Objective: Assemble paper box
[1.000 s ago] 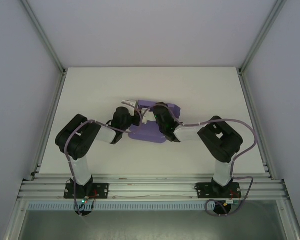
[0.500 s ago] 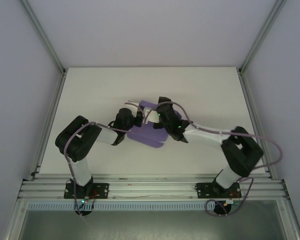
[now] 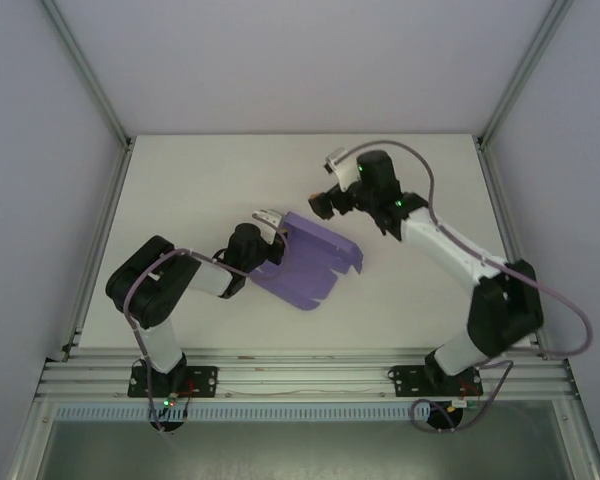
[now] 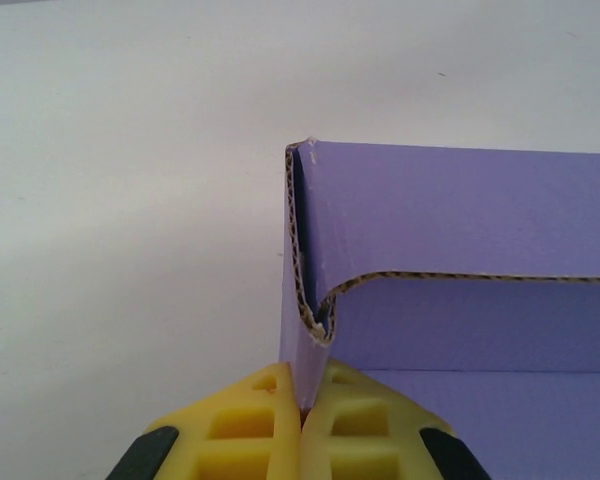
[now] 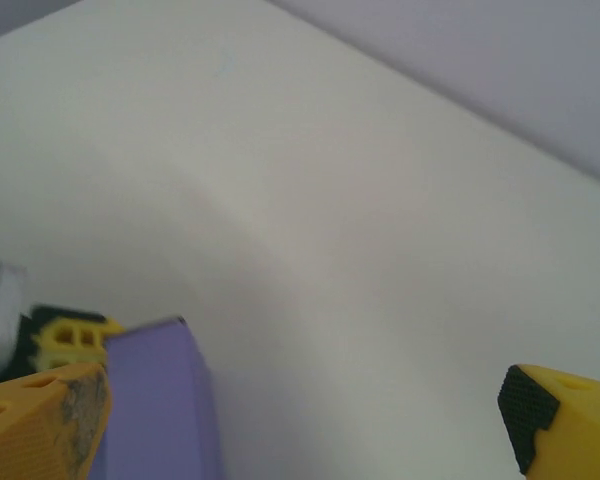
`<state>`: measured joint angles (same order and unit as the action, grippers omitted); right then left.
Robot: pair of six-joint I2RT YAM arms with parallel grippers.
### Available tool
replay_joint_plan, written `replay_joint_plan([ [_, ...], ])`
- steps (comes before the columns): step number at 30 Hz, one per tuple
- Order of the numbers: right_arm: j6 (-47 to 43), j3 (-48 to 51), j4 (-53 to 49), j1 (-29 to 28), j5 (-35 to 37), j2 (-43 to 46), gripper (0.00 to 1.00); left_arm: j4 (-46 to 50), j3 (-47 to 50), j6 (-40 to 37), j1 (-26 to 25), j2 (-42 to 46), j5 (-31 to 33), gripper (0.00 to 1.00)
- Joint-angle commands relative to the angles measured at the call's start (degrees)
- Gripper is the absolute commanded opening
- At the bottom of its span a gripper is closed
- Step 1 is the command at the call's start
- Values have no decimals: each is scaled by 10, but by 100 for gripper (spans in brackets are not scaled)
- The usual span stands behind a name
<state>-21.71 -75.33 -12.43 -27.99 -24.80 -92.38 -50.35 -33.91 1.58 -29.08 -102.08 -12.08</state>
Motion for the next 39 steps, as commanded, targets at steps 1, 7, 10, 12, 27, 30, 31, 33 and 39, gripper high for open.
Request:
replay_joint_plan([
  [1,26,-76,-160,-4,-112,-75,97,6,-3,-10,-7,11,-17,0],
  [7,-8,-144,-242,-3,-127,-168,91,19,-9,-10,-9,7,-20,0],
  [10,-12,-145,-254,-3,-141,-191,88,24,-9,-12,-11,4,-17,0],
  [12,-14,-139,-255,-3,-155,-202,88,26,-11,-9,-11,0,-17,0],
  [27,-13,-192,-355,14,-188,-293,69,32,-63,16,-12,-41,-13,39],
  [30,-13,-214,-375,21,-200,-307,66,23,-75,18,-10,-51,-4,38],
  [31,-20,-219,-382,25,-216,-310,66,16,-79,19,-10,-56,7,38],
  [33,-18,-223,-386,32,-240,-314,65,8,-89,25,-9,-63,27,34],
  [39,-35,-260,-448,43,-264,-346,61,38,-134,48,-11,-98,82,0],
])
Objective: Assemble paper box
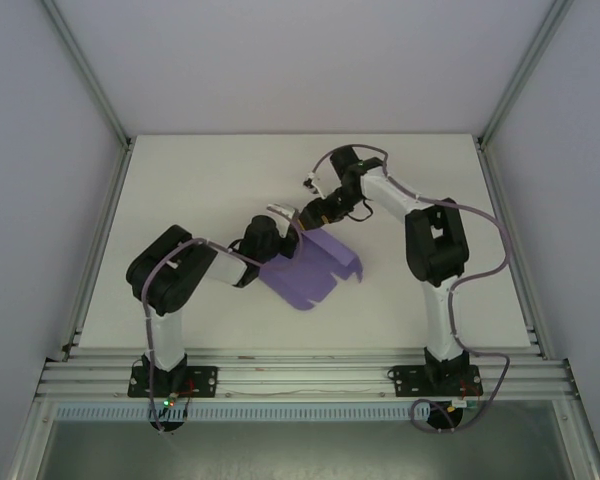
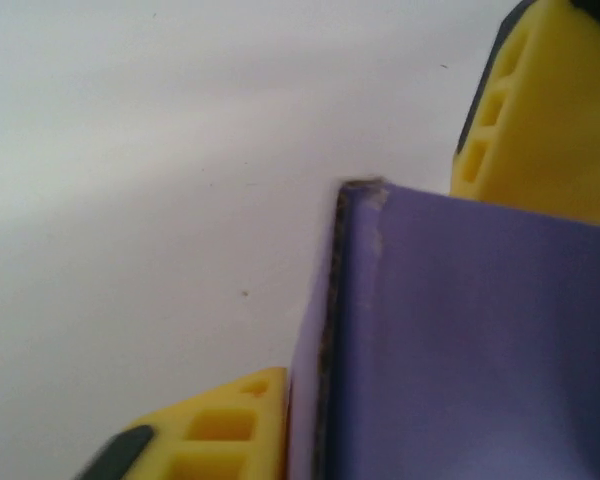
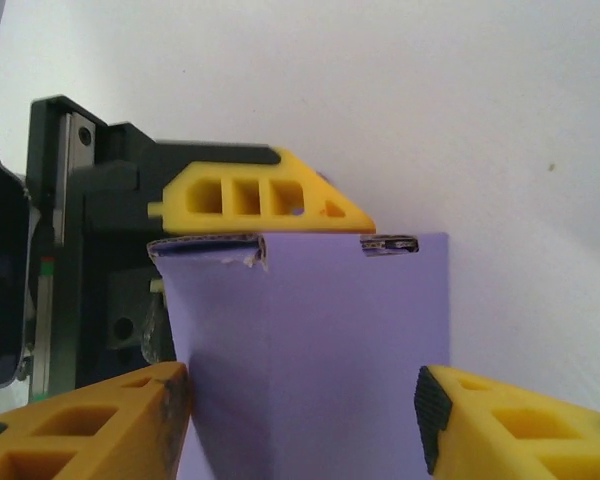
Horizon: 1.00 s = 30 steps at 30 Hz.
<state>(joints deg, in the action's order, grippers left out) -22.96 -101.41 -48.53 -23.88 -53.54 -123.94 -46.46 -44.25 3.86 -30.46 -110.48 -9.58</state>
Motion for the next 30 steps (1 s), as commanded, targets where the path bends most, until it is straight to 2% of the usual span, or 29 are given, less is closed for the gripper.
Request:
replay_joint_plan([
  [1,-20,0,-88,3,22,-32,61,16,-36,31,0,-15,76,0],
  [3,-9,6,-81,4,21,-31,61,35,-42,35,-8,-14,114,0],
  [4,4,11,-72,5,23,-29,61,48,-45,42,-13,-15,159,0],
  [7,56,31,-31,5,34,-14,62,95,-59,49,-20,-19,233,0],
  [9,78,45,-7,7,46,5,64,87,-46,37,-21,-9,216,0],
  [10,88,57,15,10,53,25,69,83,-37,43,-22,0,199,0],
  [14,133,112,112,38,119,139,100,170,-51,69,-20,44,172,0],
  [17,154,169,177,80,111,242,100,244,-66,101,-18,71,176,0],
  [20,156,244,225,115,76,330,100,281,-63,144,-4,101,138,0],
  [23,123,333,271,123,36,398,100,297,-58,187,19,127,79,0],
  [27,132,379,297,124,-3,414,99,316,-54,221,47,151,5,0],
  [30,115,367,285,124,-45,389,91,342,-66,240,61,159,-40,0],
])
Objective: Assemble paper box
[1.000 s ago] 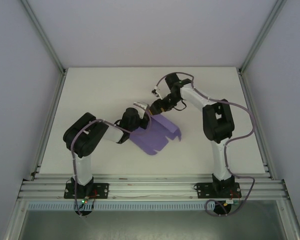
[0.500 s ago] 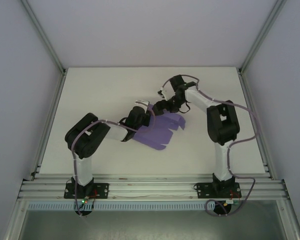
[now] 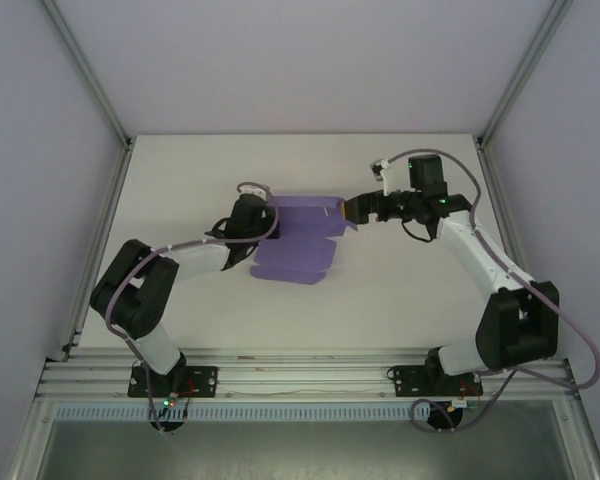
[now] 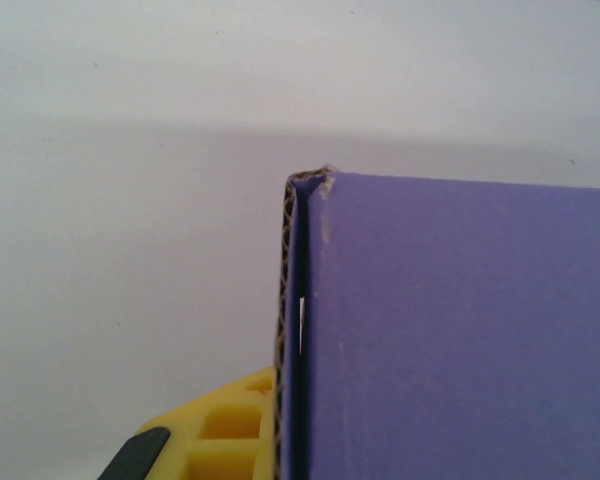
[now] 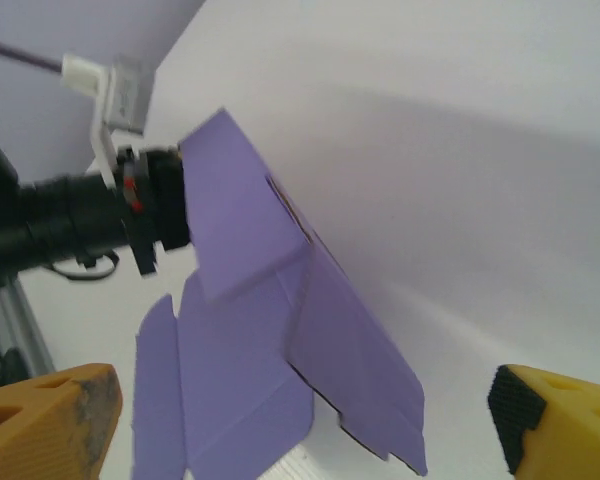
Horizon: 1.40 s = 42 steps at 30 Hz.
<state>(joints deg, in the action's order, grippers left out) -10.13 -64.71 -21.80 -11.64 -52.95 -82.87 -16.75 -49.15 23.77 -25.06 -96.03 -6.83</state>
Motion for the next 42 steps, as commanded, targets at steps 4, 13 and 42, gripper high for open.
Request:
replay_joint_plan([
  [4,-25,-30,13,-10,-56,-55,80,102,-54,52,8,8,-85,0],
  [13,-45,-81,-5,-44,13,-108,27,150,-96,70,8,-12,-118,0],
  [42,43,21,126,-75,183,26,100,155,-45,16,-26,80,93,0],
])
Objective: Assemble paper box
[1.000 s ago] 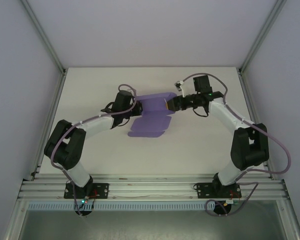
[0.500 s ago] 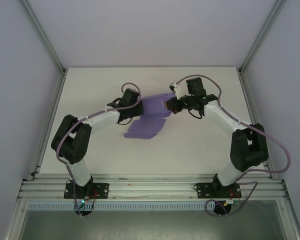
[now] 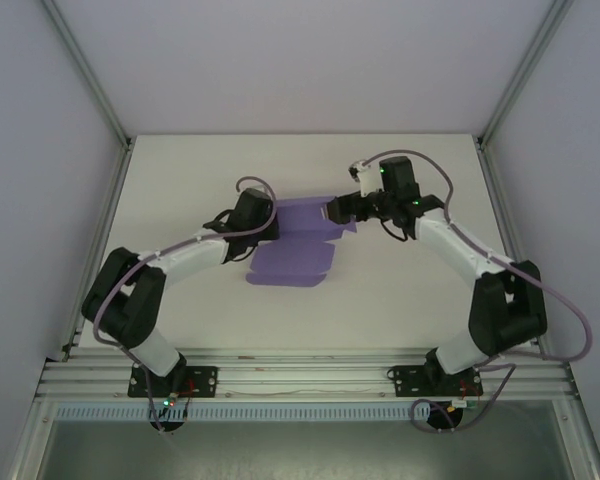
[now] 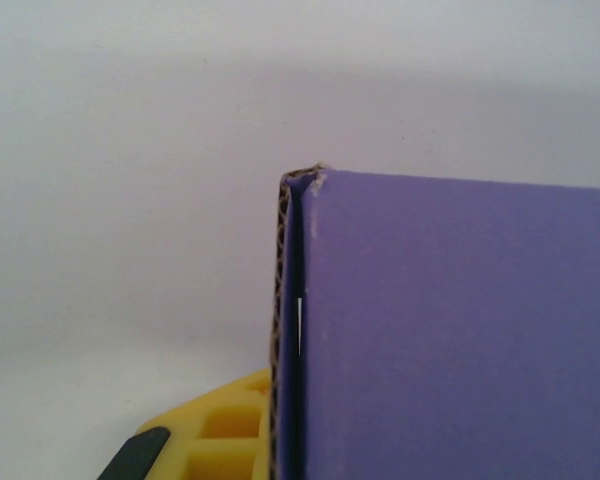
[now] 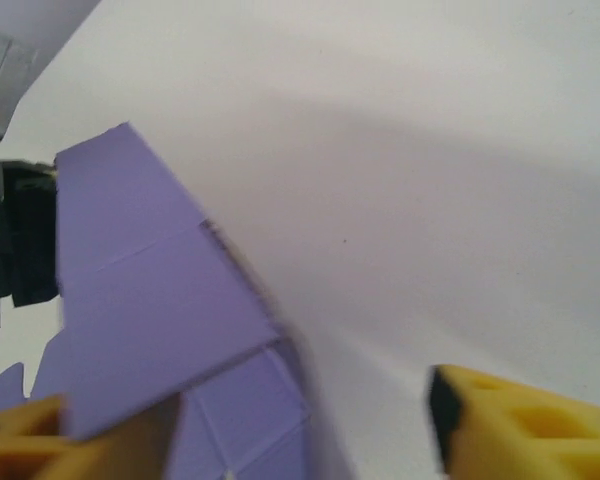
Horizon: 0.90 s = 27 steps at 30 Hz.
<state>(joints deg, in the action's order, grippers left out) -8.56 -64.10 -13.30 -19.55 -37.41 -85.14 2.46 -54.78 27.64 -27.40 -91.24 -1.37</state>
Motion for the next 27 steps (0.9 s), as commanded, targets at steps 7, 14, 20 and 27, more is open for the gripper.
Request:
replay_joint_plan([
  [7,69,10,89,3,50,73,100,-21,10,-23,-4,43,62,0],
  [14,44,-20,48,2,28,30,100,-24,10,-9,-6,41,57,0],
  [20,10,-28,14,-6,9,-17,100,-18,4,-15,-7,38,62,0],
  [27,65,-5,118,-18,11,-55,100,-30,-2,-15,-15,25,45,0],
])
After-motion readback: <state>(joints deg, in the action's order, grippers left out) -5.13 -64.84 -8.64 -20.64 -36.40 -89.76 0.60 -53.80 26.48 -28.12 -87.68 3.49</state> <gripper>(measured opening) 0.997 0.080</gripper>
